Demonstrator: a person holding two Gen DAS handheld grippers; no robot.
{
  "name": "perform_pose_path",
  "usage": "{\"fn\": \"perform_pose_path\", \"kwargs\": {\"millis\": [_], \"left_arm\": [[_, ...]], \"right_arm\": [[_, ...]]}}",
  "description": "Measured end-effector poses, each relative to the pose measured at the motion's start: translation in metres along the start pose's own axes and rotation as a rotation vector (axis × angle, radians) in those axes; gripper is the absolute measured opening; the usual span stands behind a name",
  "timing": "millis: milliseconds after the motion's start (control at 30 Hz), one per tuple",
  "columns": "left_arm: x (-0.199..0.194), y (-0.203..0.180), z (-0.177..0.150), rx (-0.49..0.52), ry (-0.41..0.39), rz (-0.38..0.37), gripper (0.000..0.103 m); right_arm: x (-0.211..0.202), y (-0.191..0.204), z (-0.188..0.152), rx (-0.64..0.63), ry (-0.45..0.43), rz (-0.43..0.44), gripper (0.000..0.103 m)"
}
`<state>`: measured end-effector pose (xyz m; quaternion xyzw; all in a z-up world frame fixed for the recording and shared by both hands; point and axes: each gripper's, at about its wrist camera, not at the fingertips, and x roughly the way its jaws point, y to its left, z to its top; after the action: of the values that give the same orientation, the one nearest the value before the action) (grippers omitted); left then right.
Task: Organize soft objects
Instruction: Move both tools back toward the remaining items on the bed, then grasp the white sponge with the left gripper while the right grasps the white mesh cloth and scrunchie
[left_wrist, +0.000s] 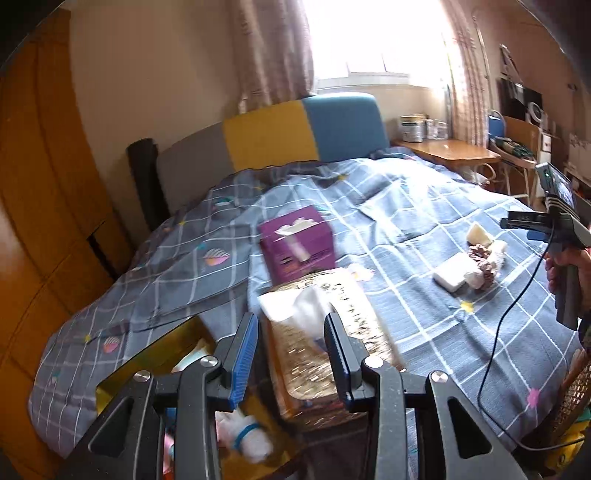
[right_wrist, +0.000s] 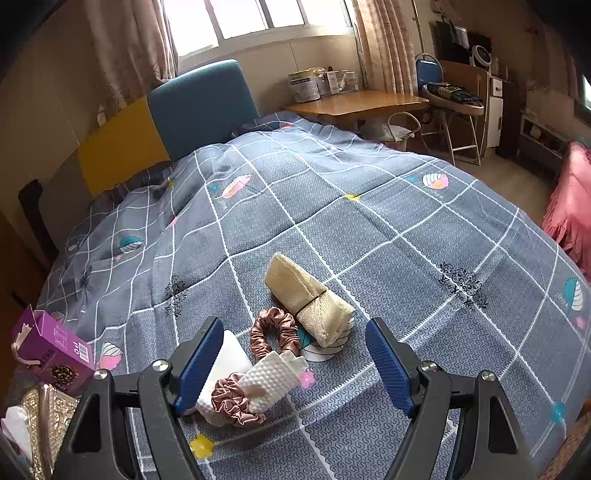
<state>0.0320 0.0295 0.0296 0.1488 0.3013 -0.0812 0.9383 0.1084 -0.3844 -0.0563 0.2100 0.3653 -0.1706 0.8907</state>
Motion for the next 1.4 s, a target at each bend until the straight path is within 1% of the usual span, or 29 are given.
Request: {"fn": "perform_pose_path", "kwargs": {"millis": [167, 533, 667, 800, 900, 1067, 1267, 1367, 1400], "left_arm": [[0.012, -0.028, 0.012, 0.053, 0.004, -0.045, 0.037], [0.035, -0.081, 0.034, 0.144, 0.012, -0.118, 0.037], [0.046, -0.101, 0.041, 0.171, 0.028, -0.155, 0.037], [0.057, -0.119, 0.044, 0.197, 0.043, -0.176, 0.037], [0.066, -0.133, 0.047, 0.21, 0.066, -0.201, 0.037], [0.092, -0.157, 0.05, 0.203, 0.148, -0.259, 0.037], [0.121, -0.196, 0.05, 0.248, 0.21, -0.324, 0.037], [0.14, -0.214, 0.052, 0.309, 0.226, -0.323, 0.047], [0.15, -0.221, 0.052, 0.331, 0.241, -0.326, 0.055]], "right_arm": [[-0.001, -0.004, 0.0, 0.034, -0.002, 0.012, 0.081], [0.001, -0.021, 0.001, 0.142, 0.031, 0.048, 0.082], [0.001, -0.027, 0.002, 0.17, 0.035, 0.048, 0.082], [0.003, -0.036, 0.003, 0.215, 0.05, 0.058, 0.082], [0.005, -0.044, 0.003, 0.258, 0.064, 0.075, 0.082], [0.002, -0.052, 0.003, 0.299, 0.059, 0.081, 0.082], [0.003, -0.067, 0.002, 0.389, 0.065, 0.095, 0.082], [0.008, -0.072, 0.0, 0.417, 0.093, 0.119, 0.082], [0.01, -0.071, 0.0, 0.418, 0.102, 0.128, 0.082]]}}
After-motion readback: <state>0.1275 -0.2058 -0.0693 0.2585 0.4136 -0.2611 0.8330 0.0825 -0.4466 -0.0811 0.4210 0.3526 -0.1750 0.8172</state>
